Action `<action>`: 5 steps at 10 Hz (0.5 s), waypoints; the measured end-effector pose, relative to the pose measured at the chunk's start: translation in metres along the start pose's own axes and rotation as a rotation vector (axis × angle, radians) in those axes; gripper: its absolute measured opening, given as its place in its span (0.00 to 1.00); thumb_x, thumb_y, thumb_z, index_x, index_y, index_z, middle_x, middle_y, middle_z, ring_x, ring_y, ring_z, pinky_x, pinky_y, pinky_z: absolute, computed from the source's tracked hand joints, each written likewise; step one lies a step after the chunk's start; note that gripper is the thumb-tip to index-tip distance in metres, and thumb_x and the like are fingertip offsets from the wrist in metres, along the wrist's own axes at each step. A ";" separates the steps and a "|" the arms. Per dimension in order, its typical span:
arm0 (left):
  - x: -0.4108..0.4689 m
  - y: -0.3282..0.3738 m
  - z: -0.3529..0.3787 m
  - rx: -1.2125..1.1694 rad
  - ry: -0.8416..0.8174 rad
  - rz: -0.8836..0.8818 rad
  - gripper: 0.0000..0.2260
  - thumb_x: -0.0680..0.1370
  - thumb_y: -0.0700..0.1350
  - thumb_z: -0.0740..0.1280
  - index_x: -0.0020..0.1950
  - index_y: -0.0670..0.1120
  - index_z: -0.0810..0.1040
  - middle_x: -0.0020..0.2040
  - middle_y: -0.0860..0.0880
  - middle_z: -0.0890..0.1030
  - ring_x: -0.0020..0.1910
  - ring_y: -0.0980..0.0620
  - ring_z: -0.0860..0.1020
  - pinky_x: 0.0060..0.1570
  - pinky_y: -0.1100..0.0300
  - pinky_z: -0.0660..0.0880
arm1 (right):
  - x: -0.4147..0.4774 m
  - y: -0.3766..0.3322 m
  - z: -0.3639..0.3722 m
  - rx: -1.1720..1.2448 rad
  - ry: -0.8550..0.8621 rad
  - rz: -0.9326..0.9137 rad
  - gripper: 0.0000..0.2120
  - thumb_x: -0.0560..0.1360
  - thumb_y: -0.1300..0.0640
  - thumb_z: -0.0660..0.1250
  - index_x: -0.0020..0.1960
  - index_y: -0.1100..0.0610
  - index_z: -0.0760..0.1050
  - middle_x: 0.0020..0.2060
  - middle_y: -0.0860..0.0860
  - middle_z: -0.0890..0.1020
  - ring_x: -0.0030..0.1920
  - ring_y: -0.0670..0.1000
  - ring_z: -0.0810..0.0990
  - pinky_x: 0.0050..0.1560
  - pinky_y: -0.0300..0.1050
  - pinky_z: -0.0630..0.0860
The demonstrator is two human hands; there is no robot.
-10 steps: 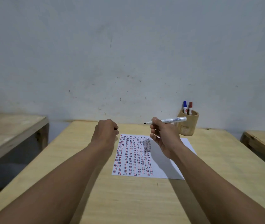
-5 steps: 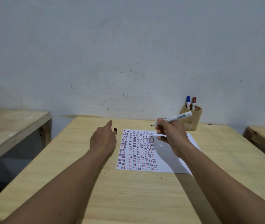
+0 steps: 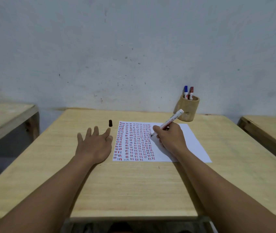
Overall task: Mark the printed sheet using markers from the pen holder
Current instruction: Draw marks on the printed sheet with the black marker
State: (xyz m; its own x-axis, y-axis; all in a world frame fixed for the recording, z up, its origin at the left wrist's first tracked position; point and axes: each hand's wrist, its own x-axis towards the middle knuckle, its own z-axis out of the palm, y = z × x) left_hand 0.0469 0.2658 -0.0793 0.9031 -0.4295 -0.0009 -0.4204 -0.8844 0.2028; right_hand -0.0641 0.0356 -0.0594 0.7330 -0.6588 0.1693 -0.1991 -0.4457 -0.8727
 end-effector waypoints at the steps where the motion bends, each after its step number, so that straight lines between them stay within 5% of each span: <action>1: 0.000 0.000 0.001 0.006 0.005 -0.002 0.25 0.83 0.58 0.42 0.81 0.60 0.49 0.83 0.45 0.48 0.81 0.43 0.44 0.76 0.37 0.40 | 0.000 0.000 0.002 -0.045 -0.001 0.002 0.13 0.75 0.52 0.71 0.39 0.61 0.80 0.30 0.49 0.83 0.24 0.40 0.79 0.31 0.39 0.70; 5: -0.004 0.001 0.000 0.007 -0.001 -0.002 0.25 0.83 0.58 0.42 0.81 0.60 0.50 0.83 0.45 0.48 0.81 0.43 0.44 0.77 0.38 0.40 | 0.001 0.003 0.004 -0.097 -0.025 -0.039 0.16 0.75 0.52 0.71 0.37 0.64 0.79 0.28 0.53 0.82 0.30 0.50 0.80 0.31 0.42 0.73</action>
State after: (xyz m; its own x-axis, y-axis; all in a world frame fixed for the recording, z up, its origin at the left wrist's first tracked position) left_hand 0.0431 0.2670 -0.0792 0.9039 -0.4278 -0.0022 -0.4191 -0.8866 0.1956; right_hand -0.0616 0.0361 -0.0642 0.7570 -0.6253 0.1893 -0.2315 -0.5278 -0.8172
